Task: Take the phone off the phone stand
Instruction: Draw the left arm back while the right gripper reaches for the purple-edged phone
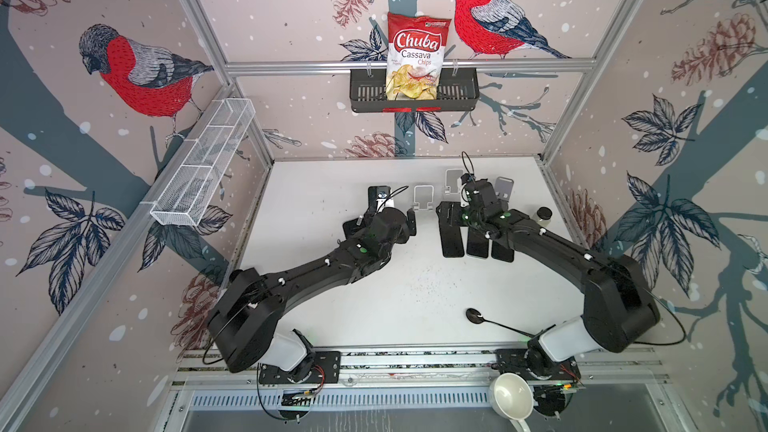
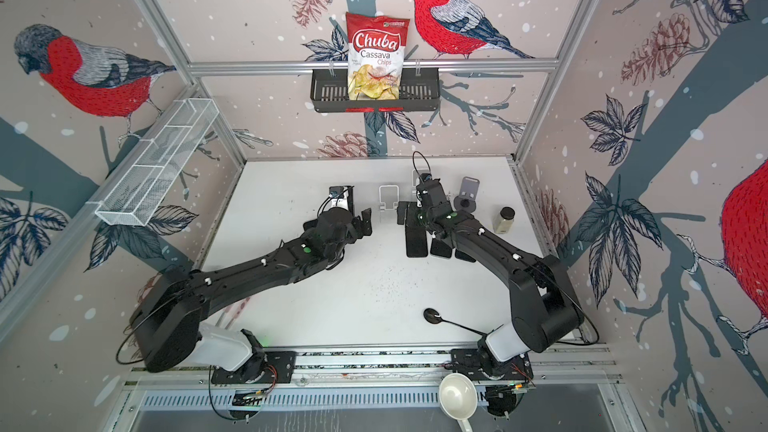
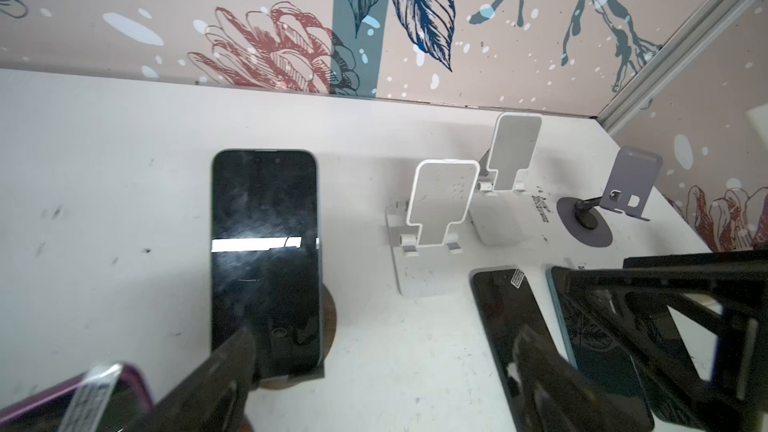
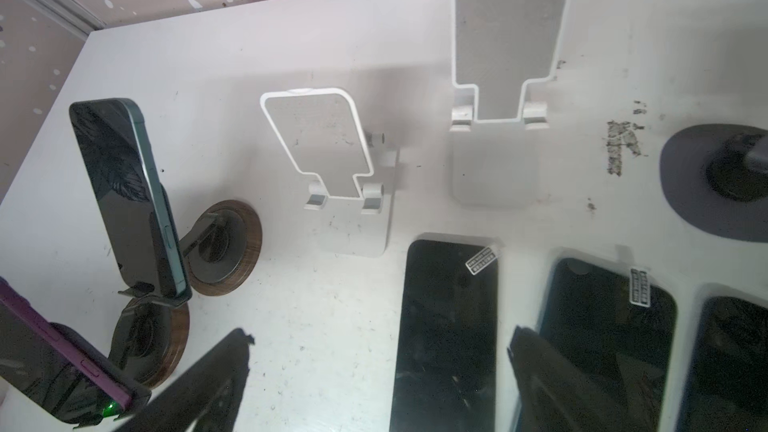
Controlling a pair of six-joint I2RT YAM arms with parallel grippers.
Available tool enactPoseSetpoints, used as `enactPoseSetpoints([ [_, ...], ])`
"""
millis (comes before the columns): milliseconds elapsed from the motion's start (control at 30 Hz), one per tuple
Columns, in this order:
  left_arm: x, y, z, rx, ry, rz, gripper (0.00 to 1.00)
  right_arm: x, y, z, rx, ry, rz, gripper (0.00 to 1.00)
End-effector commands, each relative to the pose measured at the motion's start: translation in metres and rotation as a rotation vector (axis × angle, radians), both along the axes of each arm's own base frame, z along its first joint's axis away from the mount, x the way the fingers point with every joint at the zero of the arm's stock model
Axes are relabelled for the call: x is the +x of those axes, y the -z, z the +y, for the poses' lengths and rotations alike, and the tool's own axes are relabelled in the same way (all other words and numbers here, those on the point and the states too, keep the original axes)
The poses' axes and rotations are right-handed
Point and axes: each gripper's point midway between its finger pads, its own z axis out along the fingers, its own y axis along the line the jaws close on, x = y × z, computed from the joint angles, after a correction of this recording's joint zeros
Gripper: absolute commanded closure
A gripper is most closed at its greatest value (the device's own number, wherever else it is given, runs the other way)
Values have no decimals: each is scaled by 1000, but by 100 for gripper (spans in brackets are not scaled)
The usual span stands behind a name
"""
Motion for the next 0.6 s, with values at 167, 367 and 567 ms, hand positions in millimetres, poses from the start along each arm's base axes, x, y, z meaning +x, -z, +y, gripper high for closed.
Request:
enactPoseSetpoints([
  [167, -24, 18, 70, 10, -221, 119, 4, -7, -7, 58, 18, -117, -60, 1],
  [367, -40, 23, 105, -45, -304, 122, 4, -17, -2, 100, 24, -202, -54, 1],
  [567, -54, 29, 136, -79, -375, 137, 4, -30, 3, 136, 18, -275, -52, 1],
])
